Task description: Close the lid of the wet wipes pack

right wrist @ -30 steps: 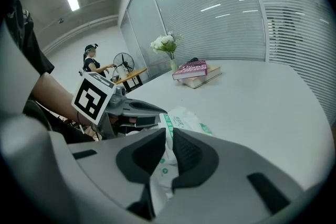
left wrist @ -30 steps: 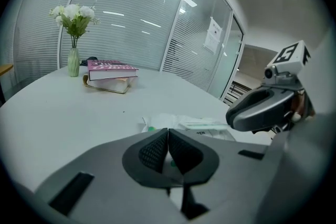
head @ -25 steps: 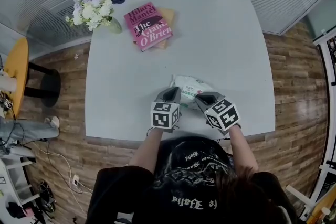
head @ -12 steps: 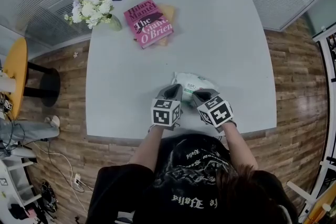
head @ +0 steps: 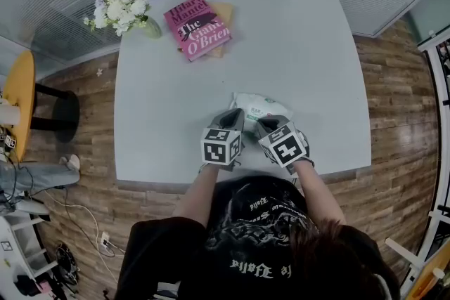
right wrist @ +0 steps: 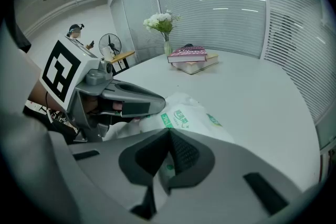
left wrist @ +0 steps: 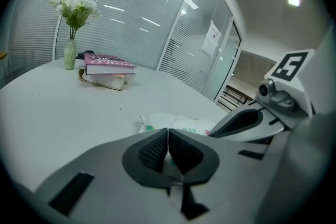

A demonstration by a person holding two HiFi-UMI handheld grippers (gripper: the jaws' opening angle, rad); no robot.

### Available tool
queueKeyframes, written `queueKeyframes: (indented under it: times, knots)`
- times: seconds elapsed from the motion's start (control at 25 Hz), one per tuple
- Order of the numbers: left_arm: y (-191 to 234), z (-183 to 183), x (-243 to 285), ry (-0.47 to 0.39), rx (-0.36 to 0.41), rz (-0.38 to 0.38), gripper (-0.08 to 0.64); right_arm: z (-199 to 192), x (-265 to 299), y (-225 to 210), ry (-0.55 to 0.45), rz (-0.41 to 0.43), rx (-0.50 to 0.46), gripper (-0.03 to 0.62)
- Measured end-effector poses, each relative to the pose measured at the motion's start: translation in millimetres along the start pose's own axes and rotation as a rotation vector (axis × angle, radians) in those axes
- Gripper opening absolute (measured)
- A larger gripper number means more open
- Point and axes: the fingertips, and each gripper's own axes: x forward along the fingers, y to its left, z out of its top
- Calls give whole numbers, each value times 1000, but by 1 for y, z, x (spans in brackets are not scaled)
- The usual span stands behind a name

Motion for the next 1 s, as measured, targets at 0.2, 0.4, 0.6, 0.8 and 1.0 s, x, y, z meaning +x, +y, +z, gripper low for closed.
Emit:
queueKeyframes:
  times: [0.2, 0.4, 0.6, 0.8, 1.0]
  knots:
    - [-2, -1, -1, 2, -3, -9, 8, -3, 0, 4, 51, -18, -36, 0]
    - [-1, 0, -1, 4, -4, -11, 8, -3, 2, 3, 67, -23, -14, 0]
    - [-9, 4, -12, -21, 21, -24, 8, 3, -6, 4, -85, 42, 121, 38]
    - [-13, 23, -41, -120, 44, -46, 8, 22, -27, -3, -240, -65, 142, 50]
    - [-11, 50, -85, -230, 107, 2, 8, 54, -68, -1, -460, -186, 135, 34]
